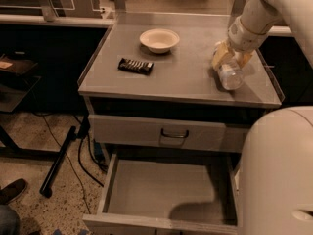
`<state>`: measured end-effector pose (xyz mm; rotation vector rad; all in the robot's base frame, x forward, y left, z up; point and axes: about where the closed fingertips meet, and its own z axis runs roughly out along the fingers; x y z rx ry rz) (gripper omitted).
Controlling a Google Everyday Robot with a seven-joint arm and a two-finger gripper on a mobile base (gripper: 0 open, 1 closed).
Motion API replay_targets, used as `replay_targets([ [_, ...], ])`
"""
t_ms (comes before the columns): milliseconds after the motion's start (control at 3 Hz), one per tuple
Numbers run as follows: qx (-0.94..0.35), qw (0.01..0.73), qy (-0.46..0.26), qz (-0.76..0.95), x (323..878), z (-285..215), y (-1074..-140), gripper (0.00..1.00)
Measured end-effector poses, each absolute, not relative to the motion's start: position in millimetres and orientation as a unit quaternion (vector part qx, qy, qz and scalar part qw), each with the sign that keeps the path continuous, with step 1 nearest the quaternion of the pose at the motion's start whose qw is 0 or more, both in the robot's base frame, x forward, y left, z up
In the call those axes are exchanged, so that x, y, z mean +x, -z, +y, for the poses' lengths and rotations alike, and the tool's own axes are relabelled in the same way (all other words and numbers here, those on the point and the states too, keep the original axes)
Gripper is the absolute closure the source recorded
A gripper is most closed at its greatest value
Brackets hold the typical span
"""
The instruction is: Place blue plastic bottle into middle drawer
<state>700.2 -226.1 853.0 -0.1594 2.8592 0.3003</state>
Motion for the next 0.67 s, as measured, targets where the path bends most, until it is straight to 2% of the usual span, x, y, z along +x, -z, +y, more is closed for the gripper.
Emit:
replay_targets([
  [333,-0.079,0.112,-0.119,0.983,654.1,-235.0,-837.3,1.0],
  [667,-0.08,0.112,-0.119,0.983,654.9,-234.3,-836.5,1.0],
])
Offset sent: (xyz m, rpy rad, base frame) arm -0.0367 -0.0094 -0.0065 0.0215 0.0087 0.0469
